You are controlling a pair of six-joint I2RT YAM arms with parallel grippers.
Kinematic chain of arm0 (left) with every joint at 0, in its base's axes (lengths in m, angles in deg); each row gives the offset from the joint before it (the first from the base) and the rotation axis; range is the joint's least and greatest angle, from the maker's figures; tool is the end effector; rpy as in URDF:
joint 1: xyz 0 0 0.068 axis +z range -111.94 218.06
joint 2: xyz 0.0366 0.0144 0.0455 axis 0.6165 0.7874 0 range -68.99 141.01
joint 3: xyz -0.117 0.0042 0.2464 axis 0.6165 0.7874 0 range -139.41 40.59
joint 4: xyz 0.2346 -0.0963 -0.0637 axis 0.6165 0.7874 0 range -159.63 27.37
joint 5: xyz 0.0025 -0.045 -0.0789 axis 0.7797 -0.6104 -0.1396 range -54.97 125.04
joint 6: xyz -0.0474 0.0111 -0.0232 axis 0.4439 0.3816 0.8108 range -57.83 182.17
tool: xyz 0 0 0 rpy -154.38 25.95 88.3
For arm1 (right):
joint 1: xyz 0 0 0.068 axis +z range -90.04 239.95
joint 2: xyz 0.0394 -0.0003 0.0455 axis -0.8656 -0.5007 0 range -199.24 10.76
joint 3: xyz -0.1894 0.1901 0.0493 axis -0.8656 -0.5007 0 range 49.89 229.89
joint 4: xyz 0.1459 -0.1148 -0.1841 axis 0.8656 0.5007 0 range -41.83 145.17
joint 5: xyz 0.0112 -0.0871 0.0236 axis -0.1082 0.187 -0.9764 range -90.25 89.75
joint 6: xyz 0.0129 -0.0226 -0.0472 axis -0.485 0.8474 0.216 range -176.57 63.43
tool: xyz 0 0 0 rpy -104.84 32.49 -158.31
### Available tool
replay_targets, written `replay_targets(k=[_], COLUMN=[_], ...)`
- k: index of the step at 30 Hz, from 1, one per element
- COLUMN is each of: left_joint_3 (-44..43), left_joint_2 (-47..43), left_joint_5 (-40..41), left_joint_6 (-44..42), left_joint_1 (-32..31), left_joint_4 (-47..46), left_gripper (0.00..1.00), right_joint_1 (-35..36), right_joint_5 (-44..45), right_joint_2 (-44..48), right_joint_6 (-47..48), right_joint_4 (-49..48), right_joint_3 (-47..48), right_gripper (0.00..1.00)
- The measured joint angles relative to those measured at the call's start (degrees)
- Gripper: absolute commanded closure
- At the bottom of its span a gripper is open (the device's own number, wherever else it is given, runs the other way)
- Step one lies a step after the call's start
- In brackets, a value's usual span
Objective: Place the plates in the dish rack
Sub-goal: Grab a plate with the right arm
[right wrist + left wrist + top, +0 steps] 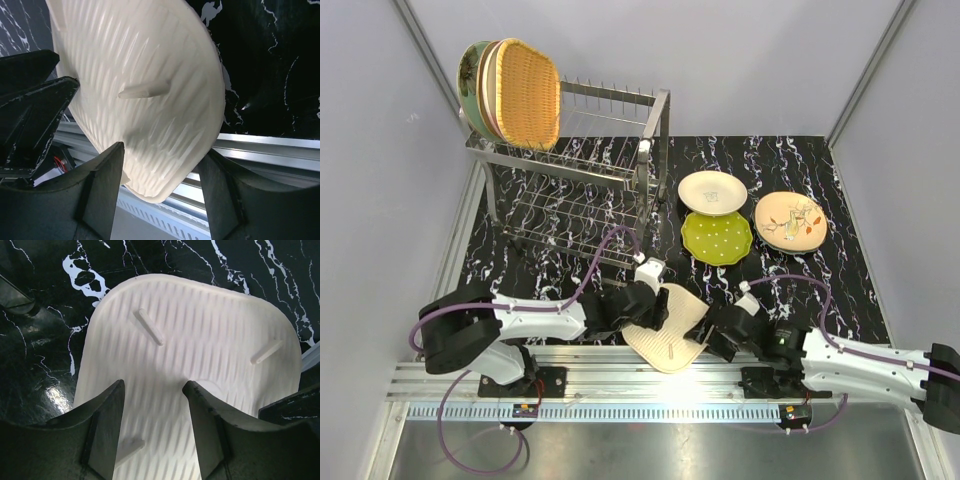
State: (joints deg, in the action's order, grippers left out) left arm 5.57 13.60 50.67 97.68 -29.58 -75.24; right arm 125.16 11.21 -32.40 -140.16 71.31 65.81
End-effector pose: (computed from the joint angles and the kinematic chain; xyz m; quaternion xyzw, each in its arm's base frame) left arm 0.1138 -0.2516 0.1625 0.1972 0.8849 -0.2388 0.3480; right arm 0.0660 0.1262 0.1516 0.1830 0.9186 0.2996 0.1813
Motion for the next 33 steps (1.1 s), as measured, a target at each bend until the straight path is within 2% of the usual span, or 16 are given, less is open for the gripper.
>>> replay_targets(k=[10, 18, 26, 28, 29, 33], left_joint_3=[0.0, 0.0, 0.0, 0.0, 0.0, -0.3], left_joint_2=[-0.2, -1.8, -3.7, -4.3, -4.6, -6.0], left_joint_5=[-0.8, -1.6, -2.8, -2.8, -2.7, -1.8], left_joint_6=[0.8, 1.0, 1.3, 1.2, 1.2, 0.8], left_joint_1=[0.2, 0.3, 0.2, 0.2, 0.2, 0.4], left_joint_4=[-1.0, 0.1, -0.1, 0.6, 1.3, 3.0], left_gripper=[0.45, 0.45, 0.44, 0.44, 0.44, 0.44], right_joint_1=[0.0, 0.0, 0.0, 0.0, 0.0, -0.2], right_joint_5=[2.6, 6.3, 10.4, 10.8, 11.0, 11.7], right_joint_2=[4.2, 5.6, 6.2, 5.3, 4.2, 0.6], right_joint_6=[0.1, 1.6, 4.0, 4.9, 5.4, 4.9], right_joint_4=[2.1, 0.5, -2.8, -4.0, -4.8, -7.9], right_joint_3=[0.0, 0.0, 0.6, 0.8, 0.8, 1.6], right_gripper=[0.38, 0.39, 0.44, 0.51, 0.61, 0.79])
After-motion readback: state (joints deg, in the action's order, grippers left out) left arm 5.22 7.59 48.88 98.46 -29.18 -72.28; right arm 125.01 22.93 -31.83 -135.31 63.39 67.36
